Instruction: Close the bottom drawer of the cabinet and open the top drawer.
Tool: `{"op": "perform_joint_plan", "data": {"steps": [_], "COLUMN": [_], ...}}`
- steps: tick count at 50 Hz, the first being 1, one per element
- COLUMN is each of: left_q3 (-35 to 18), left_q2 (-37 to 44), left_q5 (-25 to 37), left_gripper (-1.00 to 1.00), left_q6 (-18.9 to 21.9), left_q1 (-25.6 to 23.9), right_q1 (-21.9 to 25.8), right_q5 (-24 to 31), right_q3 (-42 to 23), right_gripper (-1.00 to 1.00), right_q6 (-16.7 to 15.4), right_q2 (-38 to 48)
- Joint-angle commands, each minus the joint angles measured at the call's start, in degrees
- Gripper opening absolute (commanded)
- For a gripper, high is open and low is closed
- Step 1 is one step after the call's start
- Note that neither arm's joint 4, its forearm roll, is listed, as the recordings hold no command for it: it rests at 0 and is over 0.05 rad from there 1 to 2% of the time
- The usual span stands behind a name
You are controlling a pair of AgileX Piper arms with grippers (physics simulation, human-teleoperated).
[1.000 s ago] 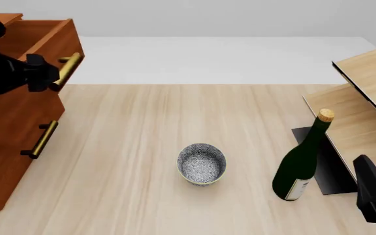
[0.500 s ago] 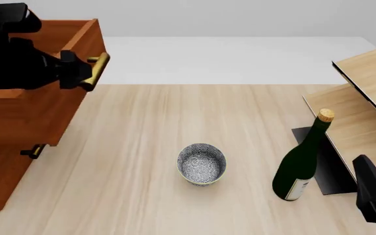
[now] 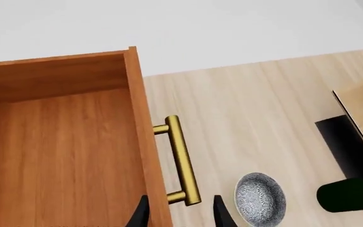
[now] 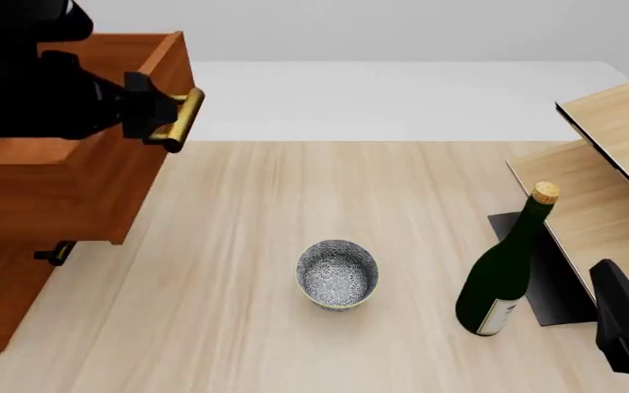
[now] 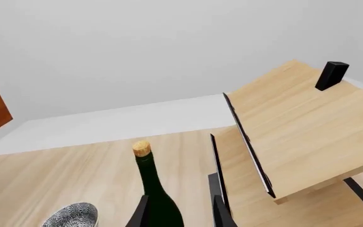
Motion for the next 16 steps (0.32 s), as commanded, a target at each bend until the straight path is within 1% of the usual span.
{"op": "perform_joint_plan", "data": {"steps": [1,6,16], "left_q3": [-4.4,-4.9,-7.7], "left_q2": [1.7,2.1,0.6], "left_q5": [-1.2,-1.5,-0.3], "left_gripper": [1.00,1.00,1.00], "left_q6": [2.5,2.0,2.7], "left_q1": [-5.7,-6.3,-5.2], "right_q1": [0.0,0.1,0.4], "right_q5": [0.1,0.2,0.0], "right_q3": [0.0,0.0,0.0], "right_gripper": [1.00,1.00,1.00], "right_q6": [0.1,0.0,-0.4], "right_q2": [-0.1,-0.2,-0.1]}}
